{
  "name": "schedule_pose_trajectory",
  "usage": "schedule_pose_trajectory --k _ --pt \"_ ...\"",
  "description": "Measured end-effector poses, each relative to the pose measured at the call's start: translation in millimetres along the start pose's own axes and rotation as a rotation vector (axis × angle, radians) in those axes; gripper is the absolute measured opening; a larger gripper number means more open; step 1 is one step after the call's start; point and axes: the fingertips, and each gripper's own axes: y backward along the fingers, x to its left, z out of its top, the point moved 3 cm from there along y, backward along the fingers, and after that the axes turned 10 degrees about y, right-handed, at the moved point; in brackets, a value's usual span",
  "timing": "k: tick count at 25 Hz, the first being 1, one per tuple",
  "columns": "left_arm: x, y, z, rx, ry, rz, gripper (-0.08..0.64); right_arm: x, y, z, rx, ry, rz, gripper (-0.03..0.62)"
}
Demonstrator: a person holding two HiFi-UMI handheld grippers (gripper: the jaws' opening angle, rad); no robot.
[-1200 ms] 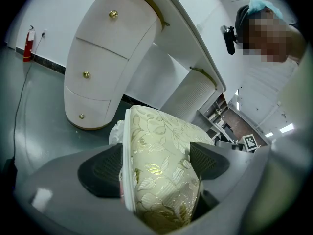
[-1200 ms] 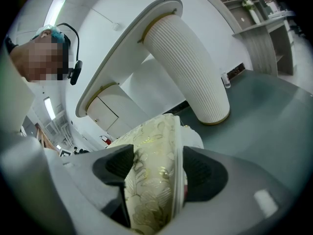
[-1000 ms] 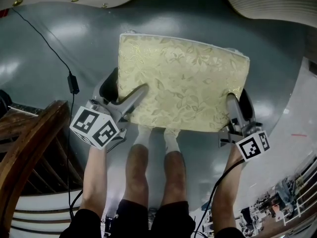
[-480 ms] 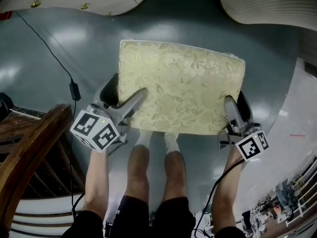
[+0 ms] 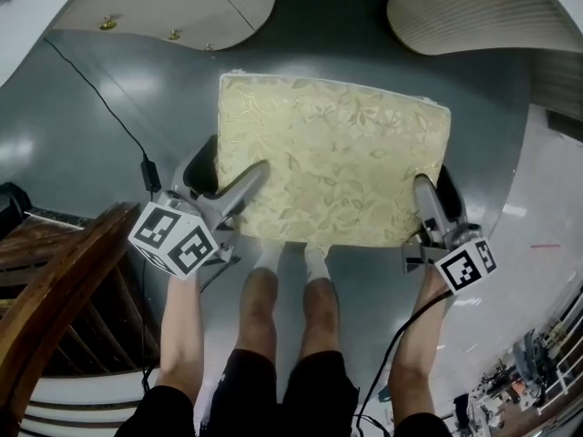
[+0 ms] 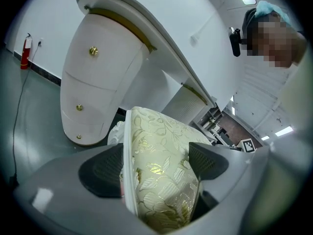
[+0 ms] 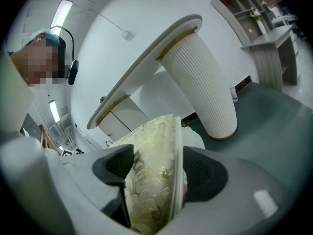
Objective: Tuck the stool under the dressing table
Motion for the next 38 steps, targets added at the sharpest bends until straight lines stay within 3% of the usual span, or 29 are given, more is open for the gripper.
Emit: schedule_pose_trajectory --k 25,38 --pt "3.7 -2.1 -3.4 0.006 0.014 -0.010 0.426 -3.4 0.9 -3.6 0.008 -0.017 -0.013 0.308" --pt "2.9 -4.4 0.1 -0.025 -0.015 -0.064 0.420 2.7 8.0 0.7 -0.044 0.020 -0.019 0.308"
